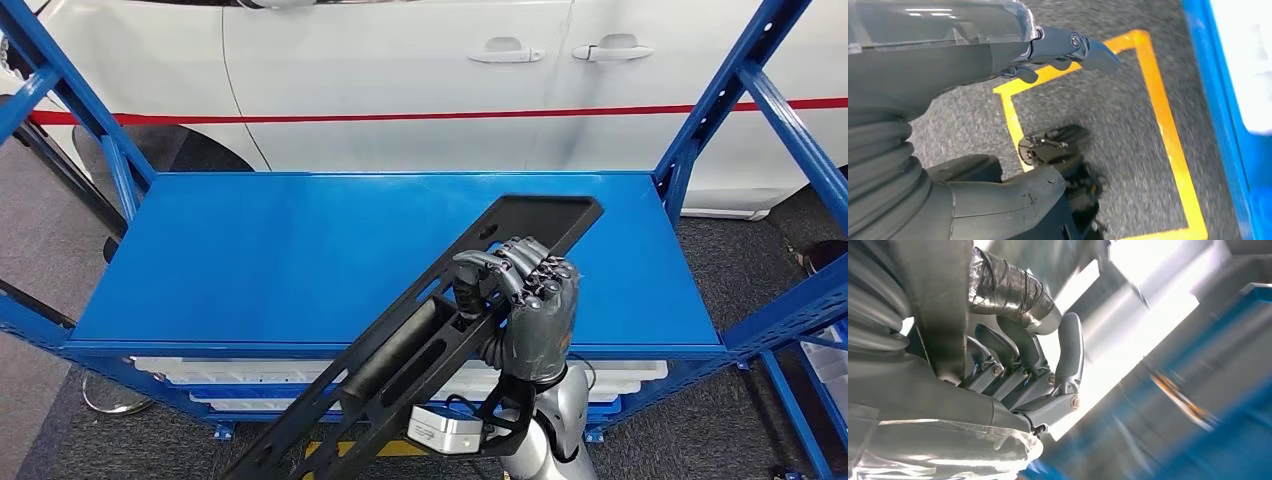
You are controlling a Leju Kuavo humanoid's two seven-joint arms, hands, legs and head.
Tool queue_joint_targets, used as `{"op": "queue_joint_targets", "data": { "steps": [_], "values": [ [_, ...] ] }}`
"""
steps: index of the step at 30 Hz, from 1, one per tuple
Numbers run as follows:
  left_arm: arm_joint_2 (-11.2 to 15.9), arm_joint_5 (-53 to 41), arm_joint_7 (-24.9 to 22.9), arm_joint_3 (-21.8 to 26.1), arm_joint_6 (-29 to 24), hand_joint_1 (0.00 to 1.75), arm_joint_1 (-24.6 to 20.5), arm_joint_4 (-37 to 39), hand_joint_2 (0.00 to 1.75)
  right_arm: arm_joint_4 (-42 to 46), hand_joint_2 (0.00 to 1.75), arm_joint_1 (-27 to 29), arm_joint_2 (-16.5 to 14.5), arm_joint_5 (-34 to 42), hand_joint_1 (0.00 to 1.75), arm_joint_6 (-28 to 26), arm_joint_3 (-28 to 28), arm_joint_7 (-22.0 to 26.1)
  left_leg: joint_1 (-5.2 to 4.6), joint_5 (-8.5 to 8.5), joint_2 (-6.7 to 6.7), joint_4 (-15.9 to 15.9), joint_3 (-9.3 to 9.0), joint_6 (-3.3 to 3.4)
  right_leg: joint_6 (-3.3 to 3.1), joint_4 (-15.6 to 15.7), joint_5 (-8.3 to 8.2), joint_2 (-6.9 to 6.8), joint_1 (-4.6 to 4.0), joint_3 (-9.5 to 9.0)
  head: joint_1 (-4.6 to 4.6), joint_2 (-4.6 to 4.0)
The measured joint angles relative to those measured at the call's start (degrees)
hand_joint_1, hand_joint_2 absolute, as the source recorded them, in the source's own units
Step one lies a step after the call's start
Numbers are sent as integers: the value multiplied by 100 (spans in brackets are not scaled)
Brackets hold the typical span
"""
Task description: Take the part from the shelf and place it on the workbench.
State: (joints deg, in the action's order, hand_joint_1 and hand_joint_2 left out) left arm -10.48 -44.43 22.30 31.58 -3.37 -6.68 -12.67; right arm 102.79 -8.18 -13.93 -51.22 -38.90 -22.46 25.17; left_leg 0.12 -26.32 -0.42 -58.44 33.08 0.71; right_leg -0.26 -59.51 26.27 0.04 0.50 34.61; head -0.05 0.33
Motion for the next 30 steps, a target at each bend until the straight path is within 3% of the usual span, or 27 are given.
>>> {"op": "queue_joint_targets", "data": {
  "steps": [2,3,6,7,8,9,11,13,16,17,19,21,22,23,24,27,28,30],
  "values": [
    [-66,18,-11,24,-25,0,26,2,175,-112,175,3,298,718,175,189,-448,-243,22,56,6,64,-21,65,60,-83,87,1,5,22,1,0],
    [-105,17,-26,34,-34,0,29,2,175,-171,175,6,421,994,175,300,-648,-291,34,88,12,97,-28,102,86,-251,221,2,6,86,2,0],
    [-186,4,-118,58,-47,0,39,9,175,-433,175,47,694,1444,175,616,-1129,-342,29,128,21,94,9,158,126,-1212,782,0,24,479,2,0],
    [-194,2,-142,66,-47,0,54,13,175,-543,175,63,769,1523,175,694,-1243,-361,27,131,21,76,31,160,135,-1425,853,-1,29,558,3,0],
    [-197,-1,-155,76,-47,0,74,16,175,-659,175,71,827,1598,175,755,-1330,-376,27,132,21,52,56,160,138,-1433,805,-2,33,536,2,0],
    [-197,-3,-163,87,-47,0,96,19,175,-786,175,69,876,1682,175,796,-1409,-383,28,131,21,24,79,157,136,-1240,664,-3,38,414,2,0],
    [-196,-20,-175,109,-44,0,133,21,175,-1137,175,41,963,1867,175,877,-1553,-334,20,126,20,-38,118,134,112,-516,352,-3,35,7,1,0],
    [-186,-55,-192,123,-42,0,156,21,175,-1513,175,12,1028,1999,175,929,-1664,-178,6,130,18,-80,141,80,75,-80,221,7,20,-208,0,0],
    [-183,-119,-230,131,-38,0,150,21,175,-2044,175,106,1091,2091,175,914,-1861,166,11,168,14,-78,164,-34,-13,-35,145,2,-2,-177,-1,0],
    [-186,-142,-238,131,-31,0,139,21,175,-2175,175,178,1105,2103,175,883,-1945,269,19,113,12,-116,200,-70,-55,-22,105,-12,2,-149,0,0],
    [-190,-179,-242,128,-4,0,125,23,175,-2303,175,292,1111,2095,175,770,-2070,384,40,-261,11,-497,368,-131,-134,3,11,-40,21,-49,-1,0],
    [-192,-206,-244,127,21,0,112,25,175,-2331,175,326,1121,2048,175,647,-2108,395,53,-757,12,-1187,582,-170,-163,-2,-77,-42,11,77,-1,0],
    [-192,-215,-245,127,31,0,105,25,175,-2330,175,336,1130,2010,175,590,-2113,372,55,-899,12,-1441,618,-179,-160,-6,-123,-42,5,141,0,0],
    [-192,-225,-247,127,41,0,98,25,175,-2320,175,347,1140,1956,175,532,-2114,338,54,-935,12,-1503,551,-179,-155,-14,-168,-42,0,204,-1,0],
    [-191,-237,-251,127,53,0,92,25,175,-2295,175,357,1146,1888,175,472,-2114,292,53,-876,12,-1346,372,-171,-148,-24,-212,-42,-2,266,-1,0],
    [-189,-323,-298,103,112,0,36,25,175,-2045,175,313,1133,1480,175,207,-2093,34,30,-574,12,-205,-436,-94,-97,-58,-341,-38,-3,399,1,0],
    [-192,-371,-324,81,143,0,6,25,175,-1916,175,246,1109,1272,175,127,-2062,-90,12,-523,10,21,-564,-60,-63,-58,-388,-38,0,419,-1,0],
    [-198,-471,-383,17,223,0,-44,25,175,-1683,175,-7,1046,865,175,42,-1965,-336,-29,-442,8,81,-548,3,10,-26,-497,-35,8,434,-1,0]
  ]
}}
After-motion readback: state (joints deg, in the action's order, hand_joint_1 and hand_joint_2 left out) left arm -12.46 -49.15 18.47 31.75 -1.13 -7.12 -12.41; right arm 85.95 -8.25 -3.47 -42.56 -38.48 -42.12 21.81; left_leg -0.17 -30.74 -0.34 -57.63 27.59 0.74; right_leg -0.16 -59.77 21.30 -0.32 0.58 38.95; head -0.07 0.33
